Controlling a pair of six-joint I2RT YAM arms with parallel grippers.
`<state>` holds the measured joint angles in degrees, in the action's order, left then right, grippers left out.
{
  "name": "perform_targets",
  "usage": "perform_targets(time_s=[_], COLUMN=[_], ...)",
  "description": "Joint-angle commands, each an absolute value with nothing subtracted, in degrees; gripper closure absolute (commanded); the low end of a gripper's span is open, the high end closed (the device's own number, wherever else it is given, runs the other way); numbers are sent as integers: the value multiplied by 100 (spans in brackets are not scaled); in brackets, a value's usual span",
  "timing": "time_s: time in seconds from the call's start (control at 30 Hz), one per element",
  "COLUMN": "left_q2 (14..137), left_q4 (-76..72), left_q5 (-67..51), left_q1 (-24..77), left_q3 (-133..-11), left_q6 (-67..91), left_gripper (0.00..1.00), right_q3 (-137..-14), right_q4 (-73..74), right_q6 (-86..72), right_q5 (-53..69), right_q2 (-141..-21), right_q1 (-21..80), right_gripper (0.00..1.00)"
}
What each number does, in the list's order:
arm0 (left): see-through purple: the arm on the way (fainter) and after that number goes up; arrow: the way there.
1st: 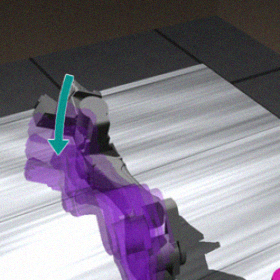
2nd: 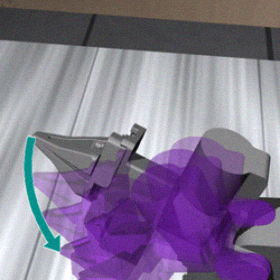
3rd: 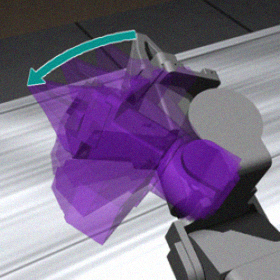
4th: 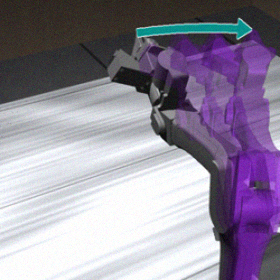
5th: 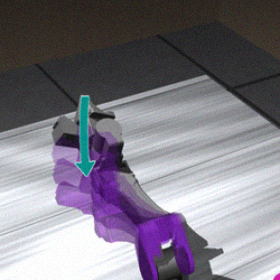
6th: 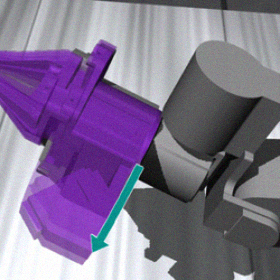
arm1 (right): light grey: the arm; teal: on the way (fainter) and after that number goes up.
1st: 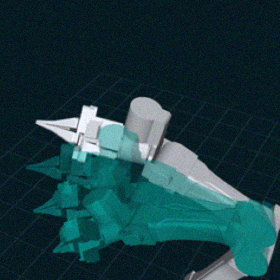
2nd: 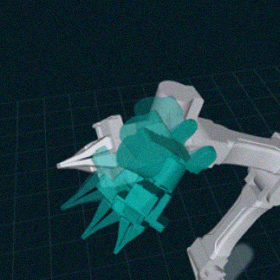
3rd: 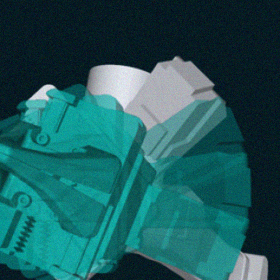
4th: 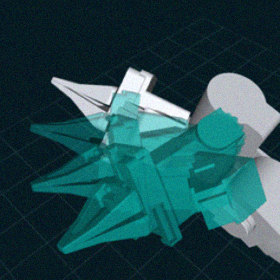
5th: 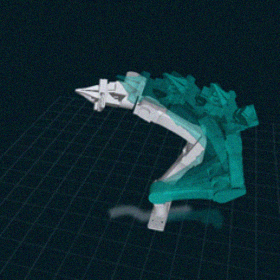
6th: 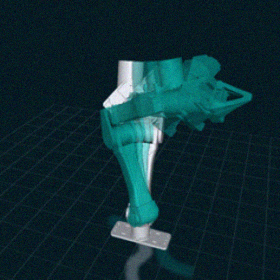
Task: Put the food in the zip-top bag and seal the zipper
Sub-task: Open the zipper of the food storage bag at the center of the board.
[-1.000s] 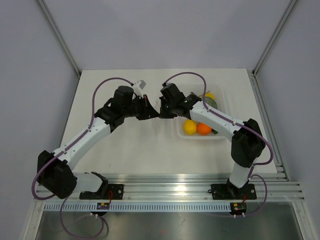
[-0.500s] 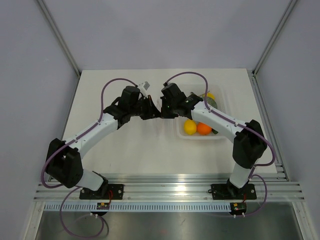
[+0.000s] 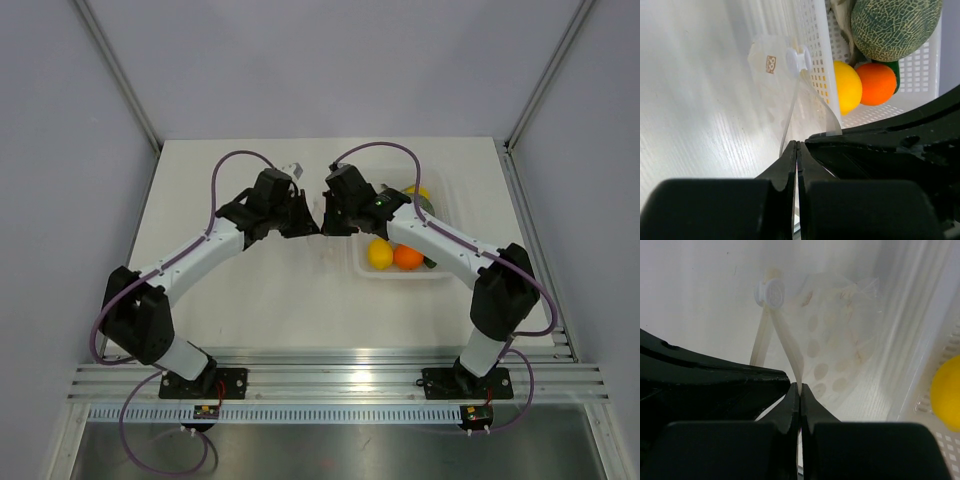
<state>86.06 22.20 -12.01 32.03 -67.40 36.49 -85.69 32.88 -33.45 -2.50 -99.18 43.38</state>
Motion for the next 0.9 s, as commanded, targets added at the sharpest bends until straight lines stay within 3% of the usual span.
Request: perform_targets(time_s=[0.0,0.3,0.33,0.37,0.47,0.53,0.63,0.77,0.87], left_q2=[8762,9246,9246,9246,9264,9237,9106,9167,9316], left_q4=[2363,3111,3146,3146,3182,3086,2927,2935,2944], left_q5=[-889,209,281,333,466,492,553,519,431], left_q1=[3383,3700,3700,3691,3700,3691,3691,3691,3691], left_q3=[-7189,-7831,-7831,-7848,-7892,-7866,-7761,-7831,-7884], left_q6=[3516,3472,3489,3507,3638,3735,3770,3683,3656], left_gripper=[100,98,94,83,78,67,41,33,30], right_q3=[-8683,-8579,-8509,-8464,-8332,-8288,-8218,-8156,-8174], right_q4=[2953,2866,2857,2822,2725,2707,2672,2655,2646], right_q6=[-3445,-3480,-3480,-3472,-3507,-3507,-3507,-3472,-3472], right_q5=[-70,-88,-97,-88,-44,-35,-35,-35,-26], right_q2=[-9650,-9668,-9651,-9633,-9589,-9580,-9554,-9536,-9527], right_q1=[4412,4500,4500,4500,4500,4500,4500,4491,4500], right_gripper=[100,100,100,100,100,100,100,100,86])
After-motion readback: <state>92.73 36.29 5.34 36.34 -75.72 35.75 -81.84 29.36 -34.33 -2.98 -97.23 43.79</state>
